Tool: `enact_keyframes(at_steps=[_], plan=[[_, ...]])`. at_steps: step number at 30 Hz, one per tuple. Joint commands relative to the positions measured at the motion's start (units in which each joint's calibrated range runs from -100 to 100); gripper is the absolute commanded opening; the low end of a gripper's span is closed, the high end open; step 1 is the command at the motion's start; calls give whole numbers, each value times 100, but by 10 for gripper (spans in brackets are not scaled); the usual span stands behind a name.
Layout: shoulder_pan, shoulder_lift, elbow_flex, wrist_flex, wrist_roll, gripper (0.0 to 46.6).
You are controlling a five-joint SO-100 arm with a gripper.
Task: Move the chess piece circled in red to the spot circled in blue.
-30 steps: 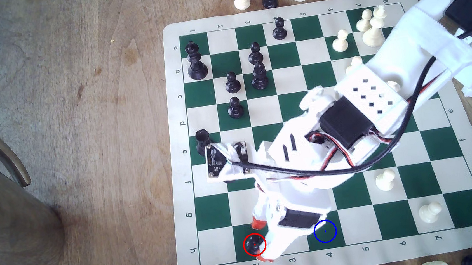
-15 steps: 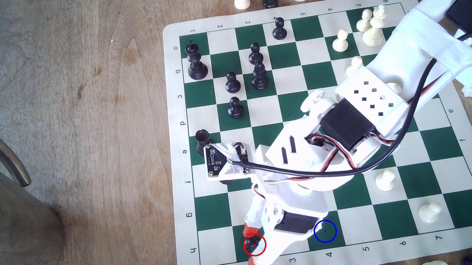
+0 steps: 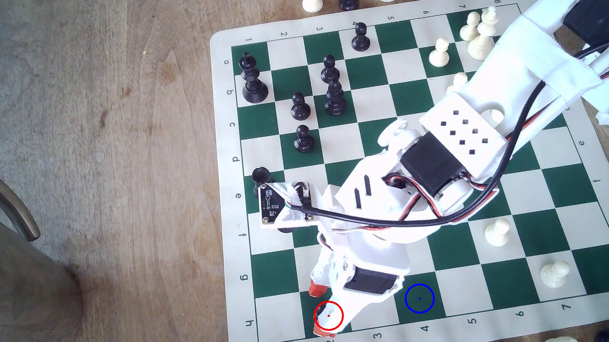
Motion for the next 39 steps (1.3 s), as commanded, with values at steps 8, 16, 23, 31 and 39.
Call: enact_keyframes(at_steps=[8, 16, 23, 31, 39], plan=[[39, -301, -100, -193, -39, 128], [62, -309, -91, -226, -44, 122], [62, -309, -82, -234, -44, 93], [62, -309, -9, -316, -49, 36], [62, -335, 18, -316, -44, 2]])
